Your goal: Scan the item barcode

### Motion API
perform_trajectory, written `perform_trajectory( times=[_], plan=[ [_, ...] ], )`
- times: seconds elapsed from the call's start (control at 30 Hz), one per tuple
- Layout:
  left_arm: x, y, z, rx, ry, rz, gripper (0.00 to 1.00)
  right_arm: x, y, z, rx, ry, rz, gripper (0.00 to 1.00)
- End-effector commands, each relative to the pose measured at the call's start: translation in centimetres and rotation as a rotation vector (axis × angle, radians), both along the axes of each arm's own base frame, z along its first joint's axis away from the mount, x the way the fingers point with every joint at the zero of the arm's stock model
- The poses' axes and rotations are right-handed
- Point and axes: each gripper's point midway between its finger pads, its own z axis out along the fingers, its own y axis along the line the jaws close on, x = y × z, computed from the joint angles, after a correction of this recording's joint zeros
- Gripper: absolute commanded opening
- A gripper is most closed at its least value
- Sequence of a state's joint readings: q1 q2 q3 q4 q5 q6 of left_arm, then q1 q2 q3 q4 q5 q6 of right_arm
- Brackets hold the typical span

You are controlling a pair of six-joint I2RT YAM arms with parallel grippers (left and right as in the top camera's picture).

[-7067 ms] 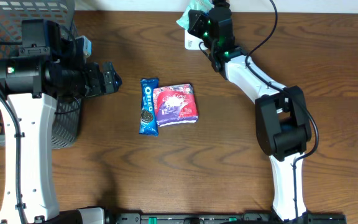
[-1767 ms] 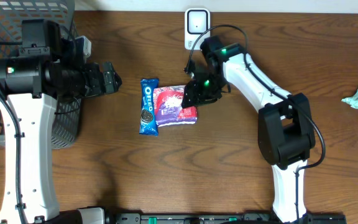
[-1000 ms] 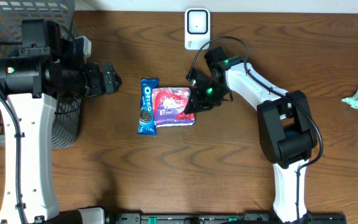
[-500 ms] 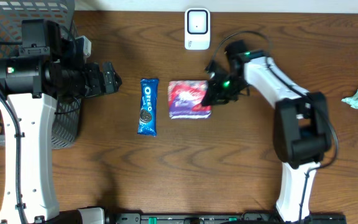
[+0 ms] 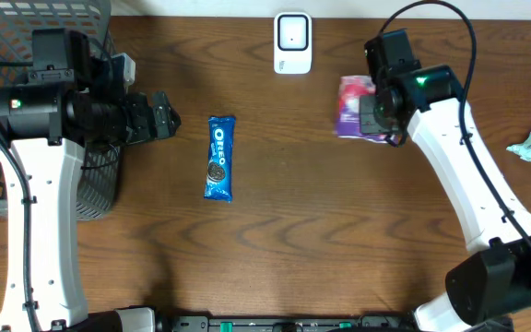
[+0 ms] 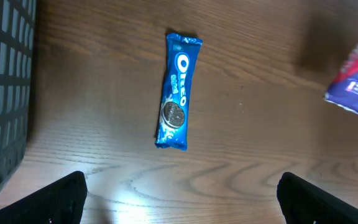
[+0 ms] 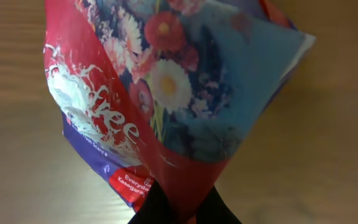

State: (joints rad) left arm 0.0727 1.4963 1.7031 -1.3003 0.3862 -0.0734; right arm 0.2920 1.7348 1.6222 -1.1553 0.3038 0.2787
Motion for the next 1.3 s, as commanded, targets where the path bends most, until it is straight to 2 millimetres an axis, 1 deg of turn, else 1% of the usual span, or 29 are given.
perform_trajectory(
  times=[0.0,0.1,0.23,0.3,0.37,0.43,0.53,0.63,0.7,0.8,1.0,1.03,1.07,1.13,1.23,1.27],
  plan=[
    [0.1,0.0,-0.1,0.011,-0.002,-0.011,0.98,0.3,-4.6,1.3,-0.273,-0.091,-0.179,0.01],
    [0.1,0.0,-0.1,0.010,-0.002,-0.011,0.98,-0.1,-6.7,0.9,-0.405,-0.116,-0.252,0.01],
    [0.1,0.0,-0.1,0.010,-0.002,-0.011,0.98,-0.3,-8.3,0.2,-0.530,-0.151,-0.284,0.01],
    [0.1,0.0,-0.1,0.010,-0.002,-0.011,0.98,-0.4,-8.5,-0.3,-0.549,-0.150,-0.283,0.01],
    [0.1,0.0,-0.1,0.010,-0.002,-0.011,0.98,-0.4,-8.0,-1.2,-0.525,-0.147,-0.273,0.01],
    [0.1,0.0,-0.1,0.010,-0.002,-0.011,0.98,-0.4,-7.0,-2.5,-0.493,-0.145,-0.252,0.01],
    [0.1,0.0,-0.1,0.010,-0.002,-0.011,0.98,-0.6,-5.9,-3.9,-0.493,-0.155,-0.221,0.01],
    [0.1,0.0,-0.1,0.010,-0.001,-0.011,0.98,-1.0,-4.2,-5.6,-0.488,-0.169,-0.175,0.05],
    [0.1,0.0,-0.1,0.010,-0.002,-0.011,0.98,-1.3,-3.0,-6.4,-0.485,-0.175,-0.140,0.07],
    [0.1,0.0,-0.1,0.010,-0.002,-0.011,0.98,-1.8,-1.1,-7.1,-0.488,-0.193,-0.082,0.08],
    [0.1,0.0,-0.1,0.010,-0.002,-0.011,0.98,-2.6,2.8,-7.4,-0.478,-0.222,0.026,0.08],
    [0.1,0.0,-0.1,0.010,-0.002,-0.011,0.98,-2.6,3.4,-7.5,-0.466,-0.227,0.039,0.09],
    [0.1,0.0,-0.1,0.010,-0.002,-0.011,0.98,-2.7,4.3,-7.6,-0.447,-0.233,0.058,0.12],
    [0.1,0.0,-0.1,0.010,-0.002,-0.011,0.98,-3.0,6.1,-8.1,-0.401,-0.234,0.093,0.22],
    [0.1,0.0,-0.1,0.010,-0.002,-0.011,0.98,-3.2,8.4,-8.5,-0.327,-0.245,0.133,0.44],
    [0.1,0.0,-0.1,0.010,-0.002,-0.011,0.98,-3.1,9.1,-8.6,-0.304,-0.252,0.141,0.47]
  ],
)
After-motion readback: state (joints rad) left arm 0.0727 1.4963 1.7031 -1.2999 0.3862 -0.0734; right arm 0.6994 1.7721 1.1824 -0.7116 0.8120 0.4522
